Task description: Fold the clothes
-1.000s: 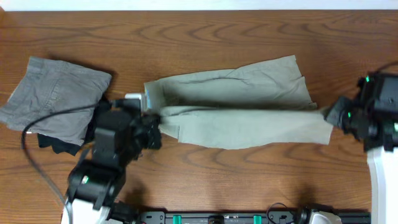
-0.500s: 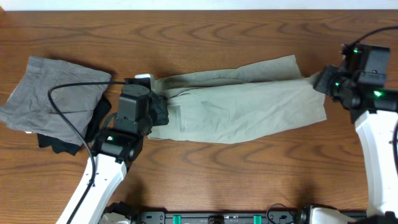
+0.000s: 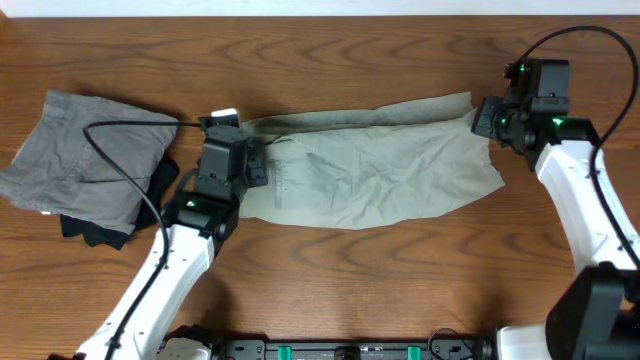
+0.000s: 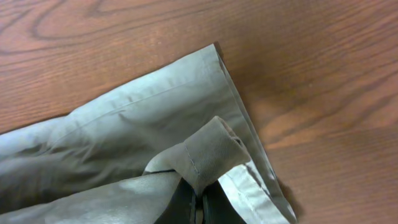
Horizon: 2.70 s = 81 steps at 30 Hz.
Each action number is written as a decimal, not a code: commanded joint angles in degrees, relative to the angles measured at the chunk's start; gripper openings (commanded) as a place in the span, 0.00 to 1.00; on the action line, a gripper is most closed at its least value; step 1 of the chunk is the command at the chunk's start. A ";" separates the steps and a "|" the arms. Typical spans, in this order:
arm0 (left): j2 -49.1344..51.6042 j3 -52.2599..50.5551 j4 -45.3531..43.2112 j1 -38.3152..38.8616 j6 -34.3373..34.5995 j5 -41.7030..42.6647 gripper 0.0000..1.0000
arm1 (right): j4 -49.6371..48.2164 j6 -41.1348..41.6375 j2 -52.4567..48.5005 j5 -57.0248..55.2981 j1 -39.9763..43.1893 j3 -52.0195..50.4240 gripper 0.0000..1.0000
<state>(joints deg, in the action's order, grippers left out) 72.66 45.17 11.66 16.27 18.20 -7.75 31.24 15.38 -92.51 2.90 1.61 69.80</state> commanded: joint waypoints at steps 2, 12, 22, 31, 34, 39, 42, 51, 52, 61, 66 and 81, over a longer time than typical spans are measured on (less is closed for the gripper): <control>1.97 1.25 -1.66 -0.35 0.11 -2.43 0.07 | -2.32 -1.16 -1.46 -1.64 -0.46 1.38 0.01; 5.01 1.25 -6.62 -0.61 0.13 -2.62 0.07 | -8.26 -0.63 -4.87 -2.03 -0.63 1.38 0.02; 6.51 1.25 -9.64 -1.46 0.11 -4.42 0.53 | -11.30 -0.72 -8.63 -1.77 -0.96 1.38 0.65; 6.58 1.20 -1.75 -1.40 0.11 6.36 0.29 | -1.62 -5.27 -8.63 5.14 -0.94 1.38 0.55; 6.71 1.20 -1.38 -1.29 0.07 9.73 0.15 | 2.67 -7.91 -8.63 8.28 -0.94 1.38 0.51; 7.72 1.18 -1.42 -1.29 -0.55 12.81 0.08 | 7.82 -10.19 -8.87 8.74 -0.94 1.18 0.49; 10.05 1.18 -1.92 -1.29 -0.55 13.68 0.07 | 7.78 -10.34 -8.87 8.55 -0.94 0.48 0.49; 19.61 1.20 -8.85 -1.31 -1.64 16.76 0.07 | 6.62 -10.32 -8.87 7.54 -0.87 -4.13 0.49; 20.70 1.20 -9.01 -1.31 -1.64 16.74 0.06 | 6.38 -10.32 -8.87 7.54 -0.87 -5.09 0.49; 26.75 1.18 -8.68 -1.38 -1.62 11.19 0.07 | 1.49 -8.17 -8.87 3.04 -0.33 -15.39 0.49; 27.71 1.18 -6.56 -1.55 -1.62 7.96 0.08 | 2.10 3.54 -8.87 -9.38 2.51 -20.72 0.49; 27.71 1.18 0.35 -1.84 -1.62 6.67 0.08 | 4.68 7.78 -8.87 -8.31 14.38 -24.96 0.42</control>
<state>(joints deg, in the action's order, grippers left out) 98.80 47.70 9.26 15.29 17.56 3.64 33.47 21.52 -96.95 2.94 13.72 49.36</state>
